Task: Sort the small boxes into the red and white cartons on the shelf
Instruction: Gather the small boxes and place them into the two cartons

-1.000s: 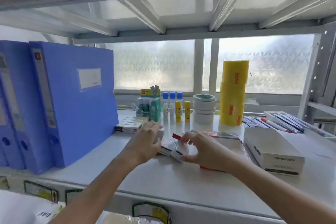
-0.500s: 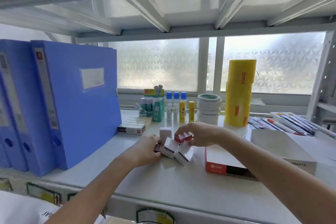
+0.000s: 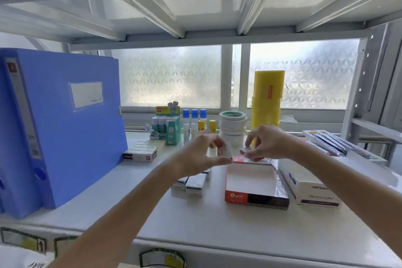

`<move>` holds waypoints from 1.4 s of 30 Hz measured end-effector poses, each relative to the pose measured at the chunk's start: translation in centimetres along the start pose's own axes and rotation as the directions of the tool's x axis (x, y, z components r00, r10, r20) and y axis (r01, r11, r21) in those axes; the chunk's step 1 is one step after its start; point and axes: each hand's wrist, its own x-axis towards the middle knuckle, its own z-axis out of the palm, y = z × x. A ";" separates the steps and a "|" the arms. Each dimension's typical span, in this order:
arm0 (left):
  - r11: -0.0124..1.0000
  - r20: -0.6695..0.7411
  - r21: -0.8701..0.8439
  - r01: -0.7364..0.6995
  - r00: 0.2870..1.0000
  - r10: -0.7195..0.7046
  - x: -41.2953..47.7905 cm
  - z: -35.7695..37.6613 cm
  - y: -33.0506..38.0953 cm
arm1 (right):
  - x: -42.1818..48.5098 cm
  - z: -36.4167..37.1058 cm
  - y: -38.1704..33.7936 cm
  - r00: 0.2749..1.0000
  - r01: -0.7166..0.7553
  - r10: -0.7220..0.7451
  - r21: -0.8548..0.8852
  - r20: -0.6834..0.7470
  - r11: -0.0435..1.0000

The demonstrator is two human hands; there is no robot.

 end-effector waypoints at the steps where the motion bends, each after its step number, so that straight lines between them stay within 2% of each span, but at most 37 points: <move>1: 1.000 0.086 0.000 -0.016 0.996 0.016 1.1 1.6 1.4 | -0.6 0.3 0.6 0.999 -0.042 0.042 -0.008 0.018 0.999; 5: 0.988 0.306 0.131 0.083 0.944 -0.120 3.6 6.4 3.0 | -2.4 2.8 2.1 0.982 -0.114 0.130 -0.112 0.140 0.987; 7: 0.987 0.367 0.104 0.119 0.918 -0.149 3.4 6.1 2.2 | -2.8 2.8 2.4 0.985 -0.121 0.126 -0.055 0.120 0.991; 8: 0.988 0.342 0.071 0.136 0.927 -0.152 3.1 5.0 1.6 | -2.8 2.6 2.1 0.992 -0.099 0.100 -0.011 0.072 0.995; 10: 0.985 0.193 0.034 0.167 0.966 -0.170 2.2 2.1 -0.2 | -2.7 2.1 0.4 1.000 0.017 -0.016 0.065 -0.019 0.998; 11: 0.980 0.118 0.045 0.192 0.973 -0.196 1.8 0.6 -1.5 | -2.7 2.0 -0.9 0.996 0.091 -0.090 0.106 -0.012 0.990; 13: 0.958 0.065 0.088 0.272 0.958 -0.278 1.0 -1.4 -4.3 | -2.3 3.0 -3.8 0.976 0.148 -0.174 0.186 0.131 0.971; 15: 0.933 0.158 0.099 0.346 0.920 -0.358 0.3 -2.1 -6.4 | -1.6 4.6 -5.9 0.942 0.106 -0.158 0.184 0.297 0.977; 17: 0.921 0.293 0.063 0.384 0.875 -0.385 -0.5 -2.0 -7.3 | -0.8 6.3 -7.3 0.920 0.090 -0.141 0.154 0.366 0.984; 19: 0.925 0.375 0.069 0.375 0.849 -0.372 -1.3 -1.6 -8.0 | 0.0 7.5 -8.0 0.914 0.088 -0.148 0.173 0.377 0.981; 21: 0.934 0.380 0.124 0.334 0.854 -0.356 -1.8 -1.2 -8.7 | 0.7 8.0 -8.1 0.916 0.063 -0.135 0.195 0.378 0.979; 28: 0.950 0.205 0.149 0.276 0.931 -0.303 -3.0 -0.4 -8.9 | 1.3 7.4 -7.2 0.922 0.060 -0.094 0.102 0.376 0.993; 32: 0.931 0.031 0.301 0.208 0.973 -0.228 -4.3 0.8 -8.5 | 0.4 7.7 -7.4 0.938 0.139 -0.151 0.058 0.313 0.989; 35: 0.958 0.101 0.222 0.184 0.972 -0.211 -4.3 1.1 -8.4 | -0.1 8.0 -8.1 0.938 0.201 -0.211 0.062 0.274 0.978; 38: 0.965 0.200 0.174 0.196 0.953 -0.230 -3.7 1.0 -8.6 | 0.1 7.8 -8.6 0.926 0.204 -0.203 0.031 0.319 0.978; 40: 0.956 0.204 0.217 0.198 0.948 -0.243 -3.5 0.7 -8.7 | -0.1 7.5 -8.8 0.917 0.210 -0.216 0.053 0.335 0.976; 42: 0.941 0.149 0.247 0.231 0.950 -0.273 -3.6 -0.3 -8.1 | -0.7 6.6 -8.7 0.915 0.239 -0.265 0.121 0.306 0.964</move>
